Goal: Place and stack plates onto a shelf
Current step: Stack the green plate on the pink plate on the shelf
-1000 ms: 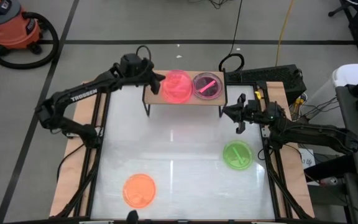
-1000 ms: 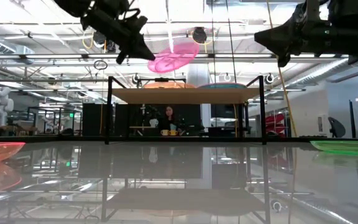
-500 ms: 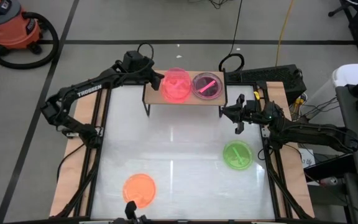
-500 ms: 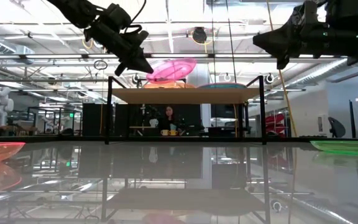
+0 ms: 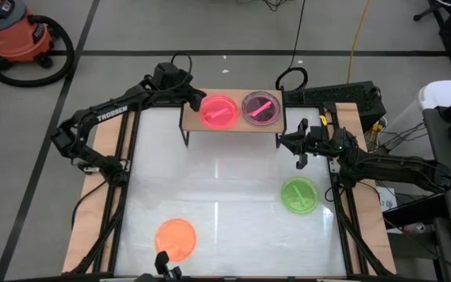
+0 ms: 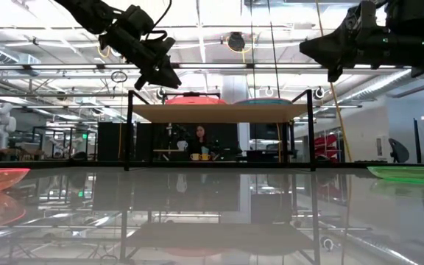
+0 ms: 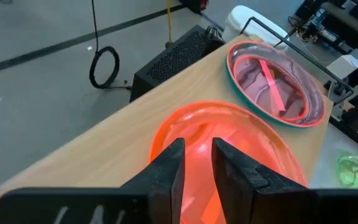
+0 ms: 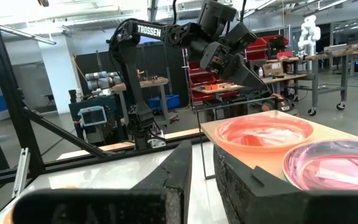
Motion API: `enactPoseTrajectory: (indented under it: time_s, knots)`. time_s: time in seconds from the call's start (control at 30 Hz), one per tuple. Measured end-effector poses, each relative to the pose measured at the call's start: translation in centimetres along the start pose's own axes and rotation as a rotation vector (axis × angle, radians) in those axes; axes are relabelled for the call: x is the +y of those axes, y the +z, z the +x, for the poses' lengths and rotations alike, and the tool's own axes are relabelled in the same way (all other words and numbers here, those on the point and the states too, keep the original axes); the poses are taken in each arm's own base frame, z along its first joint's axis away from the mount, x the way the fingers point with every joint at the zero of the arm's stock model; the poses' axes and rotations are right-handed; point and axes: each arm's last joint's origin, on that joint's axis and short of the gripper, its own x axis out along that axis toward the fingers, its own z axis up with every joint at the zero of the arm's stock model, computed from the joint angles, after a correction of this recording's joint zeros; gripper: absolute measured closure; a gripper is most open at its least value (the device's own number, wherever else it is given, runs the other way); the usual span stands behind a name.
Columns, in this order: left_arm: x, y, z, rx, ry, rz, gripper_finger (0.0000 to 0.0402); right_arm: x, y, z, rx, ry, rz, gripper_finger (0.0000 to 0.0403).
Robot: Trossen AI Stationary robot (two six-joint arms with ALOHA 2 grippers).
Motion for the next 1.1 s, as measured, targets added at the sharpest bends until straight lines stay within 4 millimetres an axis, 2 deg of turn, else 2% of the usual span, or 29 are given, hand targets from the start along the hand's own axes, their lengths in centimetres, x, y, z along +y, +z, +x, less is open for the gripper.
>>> enactPoseTrajectory:
  time_s: [0.07,0.13,0.2,0.27,0.33,0.4,0.5,0.6,0.73,0.9,1.1]
  knots:
    - [-0.2,0.5,-0.6,-0.036,-0.014,0.034,0.0316,0.0,0.0,0.0,0.000,0.000,0.000,0.0353]
    - [-1.4,1.5,-1.8,-0.114,-0.147,0.093,0.0316,0.0,0.0,0.0,0.001,0.001,0.000,0.0353]
    - [-3.7,2.6,-3.8,-0.211,-0.322,0.169,0.0316,0.0,0.0,0.0,0.003,0.003,0.001,0.0353]
    - [-6.5,3.3,-6.1,-0.319,-0.419,0.257,0.0316,0.0,0.0,0.0,0.004,0.003,-0.001,0.0353]
    - [-8.7,3.5,-8.4,-0.409,-0.427,0.344,0.0316,0.0,-0.1,0.0,0.008,0.002,-0.004,0.0353]
    - [-9.9,3.0,-10.6,-0.454,-0.382,0.393,0.0316,0.0,-0.2,0.0,0.020,0.001,0.000,0.0353]
    - [-11.3,1.2,-13.3,-0.506,-0.343,0.437,0.0316,-0.1,-0.6,0.0,0.060,-0.007,0.012,0.0353]
    - [-11.7,-1.9,-14.2,-0.528,-0.303,0.426,0.0316,-0.1,-0.8,0.0,0.085,-0.012,0.003,0.0353]
    - [-11.6,-6.6,-13.8,-0.581,-0.308,0.365,0.0316,-0.1,-0.8,0.0,0.101,-0.015,0.009,0.0353]
    - [-11.0,-11.9,-12.2,-0.670,-0.359,0.313,0.0316,-0.1,0.8,1.0,0.273,-0.060,0.029,0.0353]
    - [-10.0,-14.8,-11.4,-0.729,-0.328,0.272,0.0316,0.3,2.0,1.7,0.362,-0.095,-0.037,0.0353]
